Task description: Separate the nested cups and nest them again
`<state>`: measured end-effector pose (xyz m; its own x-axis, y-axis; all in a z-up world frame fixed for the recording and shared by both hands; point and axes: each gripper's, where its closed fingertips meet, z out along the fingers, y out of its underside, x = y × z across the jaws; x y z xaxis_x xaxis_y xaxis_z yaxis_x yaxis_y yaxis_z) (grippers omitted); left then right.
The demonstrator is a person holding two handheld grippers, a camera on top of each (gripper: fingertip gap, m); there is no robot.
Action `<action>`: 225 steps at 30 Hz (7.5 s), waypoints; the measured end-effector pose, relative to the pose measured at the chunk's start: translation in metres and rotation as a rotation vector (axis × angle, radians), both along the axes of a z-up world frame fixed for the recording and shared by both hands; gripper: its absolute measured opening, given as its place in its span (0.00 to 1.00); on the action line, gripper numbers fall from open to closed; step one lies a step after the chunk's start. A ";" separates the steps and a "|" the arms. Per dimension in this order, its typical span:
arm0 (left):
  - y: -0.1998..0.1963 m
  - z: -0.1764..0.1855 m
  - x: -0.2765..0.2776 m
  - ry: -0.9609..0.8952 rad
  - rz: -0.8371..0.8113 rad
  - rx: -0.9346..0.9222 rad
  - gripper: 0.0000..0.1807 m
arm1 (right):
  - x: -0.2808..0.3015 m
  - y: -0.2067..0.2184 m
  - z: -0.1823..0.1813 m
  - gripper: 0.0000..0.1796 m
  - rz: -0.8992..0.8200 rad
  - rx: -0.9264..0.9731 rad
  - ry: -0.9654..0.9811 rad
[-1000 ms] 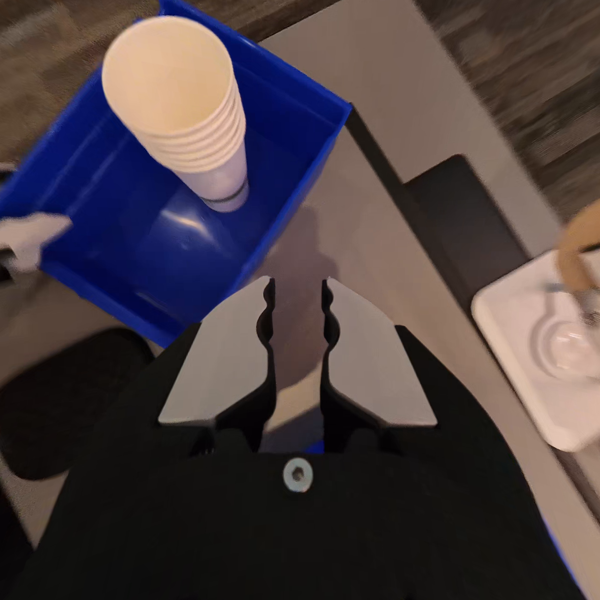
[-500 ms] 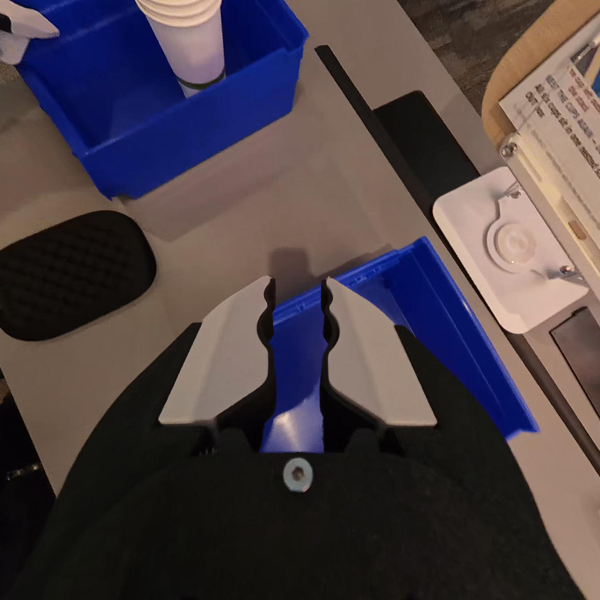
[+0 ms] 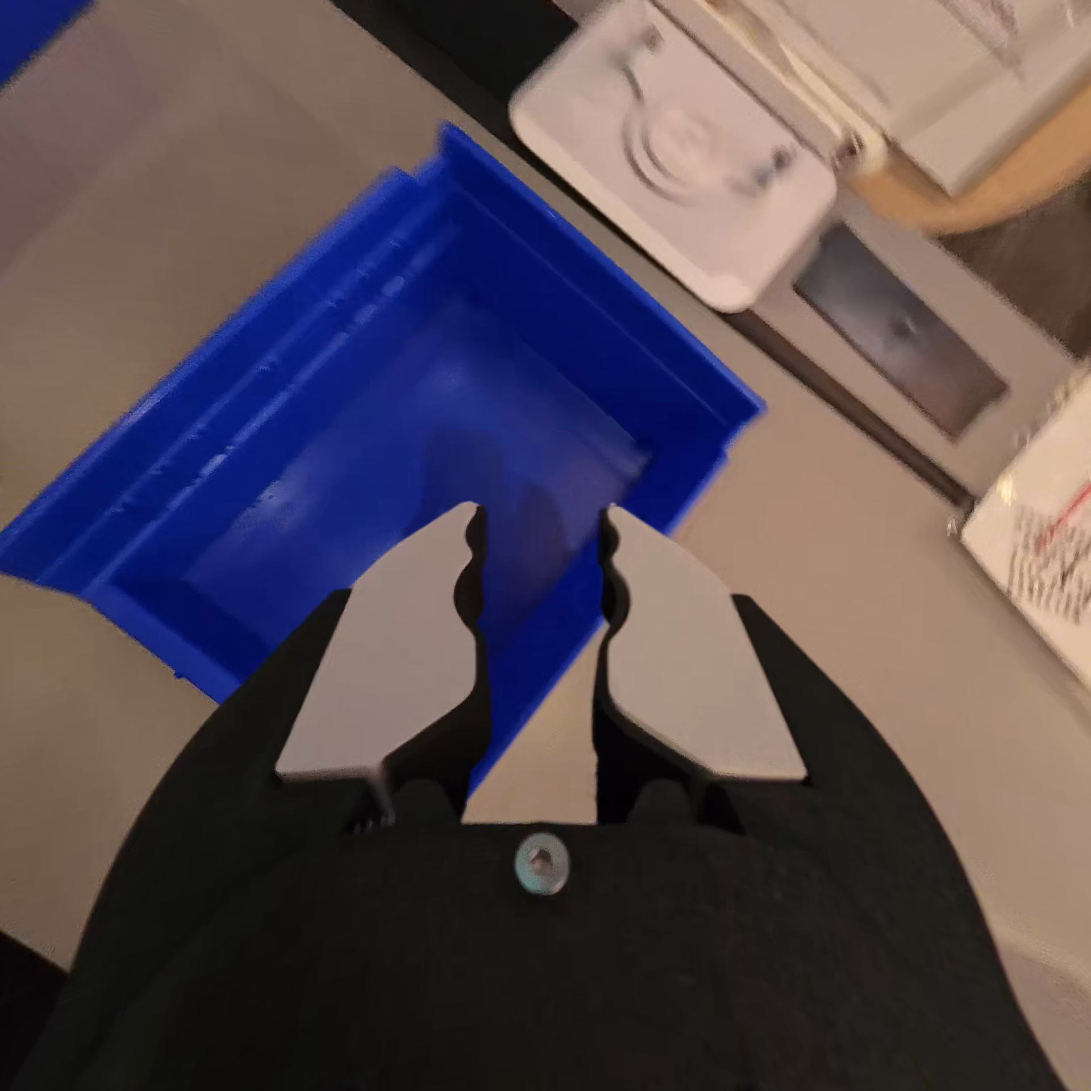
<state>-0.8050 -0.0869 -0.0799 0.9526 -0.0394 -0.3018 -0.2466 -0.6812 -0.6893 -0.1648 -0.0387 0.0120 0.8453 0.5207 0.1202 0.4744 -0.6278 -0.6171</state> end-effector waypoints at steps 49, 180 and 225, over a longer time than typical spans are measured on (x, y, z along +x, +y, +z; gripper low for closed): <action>-0.090 0.103 0.101 0.196 0.123 0.255 0.35 | 0.362 0.001 -0.131 0.03 -0.510 -0.515 0.173; -0.017 0.219 0.534 -0.924 -1.265 0.416 0.57 | -0.141 -0.073 0.060 0.55 0.878 0.387 0.897; -0.063 0.207 0.562 -0.690 -1.443 0.434 0.52 | -0.118 -0.109 0.067 0.42 1.046 0.459 0.870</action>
